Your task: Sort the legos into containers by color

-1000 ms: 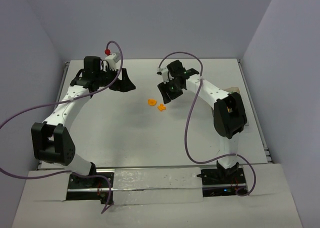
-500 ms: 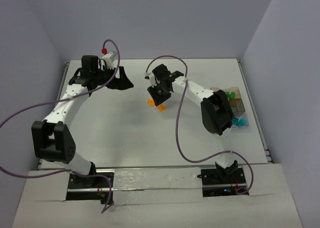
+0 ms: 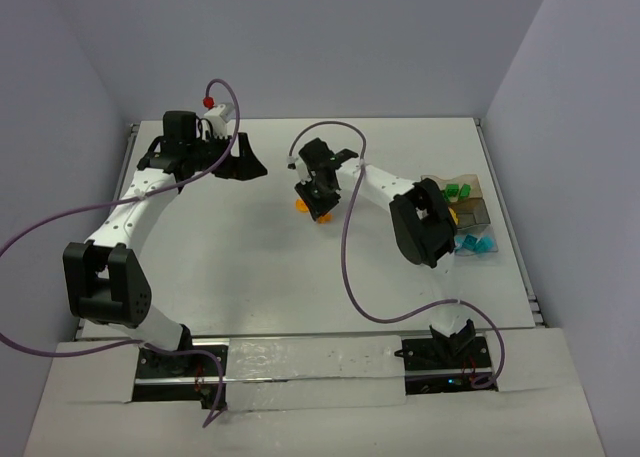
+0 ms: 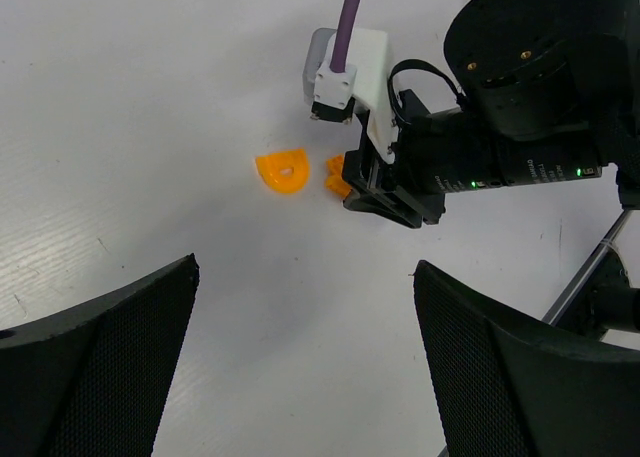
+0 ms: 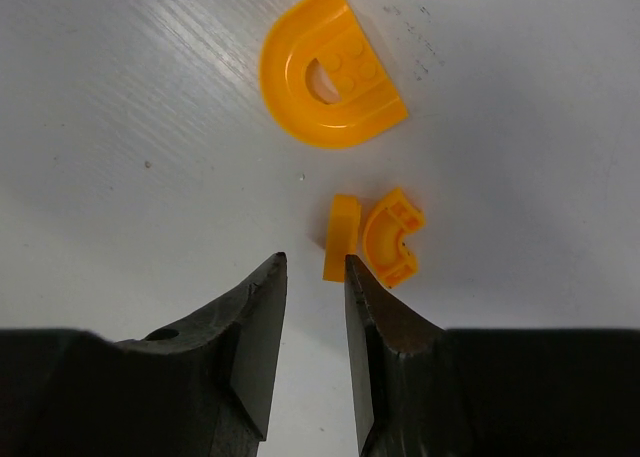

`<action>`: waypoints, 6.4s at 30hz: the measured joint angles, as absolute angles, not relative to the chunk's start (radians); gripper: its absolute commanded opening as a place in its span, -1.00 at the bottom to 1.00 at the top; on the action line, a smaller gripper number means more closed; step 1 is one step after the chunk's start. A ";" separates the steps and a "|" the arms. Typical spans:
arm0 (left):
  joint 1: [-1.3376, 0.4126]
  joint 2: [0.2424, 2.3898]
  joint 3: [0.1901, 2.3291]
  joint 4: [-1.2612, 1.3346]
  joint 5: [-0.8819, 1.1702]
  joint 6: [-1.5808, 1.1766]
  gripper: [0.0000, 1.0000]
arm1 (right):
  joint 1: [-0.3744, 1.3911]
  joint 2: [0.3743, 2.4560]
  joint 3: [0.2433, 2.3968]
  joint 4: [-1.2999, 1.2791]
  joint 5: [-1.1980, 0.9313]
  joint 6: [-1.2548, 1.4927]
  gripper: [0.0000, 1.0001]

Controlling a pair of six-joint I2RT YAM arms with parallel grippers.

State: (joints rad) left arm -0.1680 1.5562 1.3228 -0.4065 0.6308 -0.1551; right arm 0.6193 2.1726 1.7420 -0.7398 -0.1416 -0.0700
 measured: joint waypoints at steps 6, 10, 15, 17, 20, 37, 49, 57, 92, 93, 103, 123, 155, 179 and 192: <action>-0.168 1.556 1.323 -0.406 0.634 -0.155 0.90 | 0.619 2.176 1.743 -0.740 -0.129 -0.068 -0.25; -0.168 1.556 1.323 -0.406 0.637 -0.155 0.91 | 0.619 2.181 1.743 -0.740 -0.121 -0.068 -0.25; -0.168 1.556 1.323 -0.406 0.638 -0.155 0.90 | 0.619 2.202 1.750 -0.741 -0.120 -0.068 -0.31; -0.168 1.556 1.323 -0.406 0.638 -0.155 0.91 | 0.619 2.208 1.758 -0.740 -0.119 -0.068 -0.37; -0.168 1.556 1.323 -0.406 0.638 -0.155 0.91 | 0.619 2.212 1.762 -0.741 -0.119 -0.068 -0.63; -0.167 1.556 1.330 -0.407 0.643 -0.151 0.98 | 0.614 2.032 1.653 -0.758 -0.183 -0.088 -1.00; -0.194 1.556 1.356 -0.438 0.592 -0.091 0.98 | 0.206 1.560 1.427 -0.786 -0.324 -0.195 -1.00; -0.336 1.553 1.360 -0.440 0.436 -0.047 0.98 | -0.110 1.549 1.365 -0.861 -0.207 -0.294 -1.00; -0.353 1.553 1.414 -0.463 0.378 -0.018 0.99 | -0.163 1.737 1.315 -0.830 -0.178 -0.301 0.29; -0.353 1.553 1.414 -0.463 0.378 -0.018 0.98 | -0.159 1.737 1.320 -0.831 -0.180 -0.300 0.31; -0.353 1.552 1.409 -0.461 0.380 -0.017 0.98 | -0.085 1.711 1.471 -0.869 -0.187 -0.266 0.38; -0.353 1.514 1.399 -0.461 0.401 -0.018 0.99 | 0.489 2.056 1.617 -0.781 -0.182 -0.144 0.39; -0.331 1.514 1.398 -0.463 0.423 -0.021 0.98 | 0.575 2.238 1.795 -0.777 -0.165 -0.131 -0.12; -0.325 1.521 1.417 -0.470 0.429 -0.022 0.99 | 0.572 2.036 1.633 -0.751 -0.143 -0.147 -1.00; -0.323 1.522 1.417 -0.468 0.443 -0.032 0.98 | 0.462 1.918 1.572 -0.780 -0.179 -0.128 0.58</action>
State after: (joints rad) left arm -0.3234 1.5223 1.4166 -0.4683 0.4428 -0.0317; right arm 0.4624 1.9175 1.5716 -0.7795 -0.1786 -0.1276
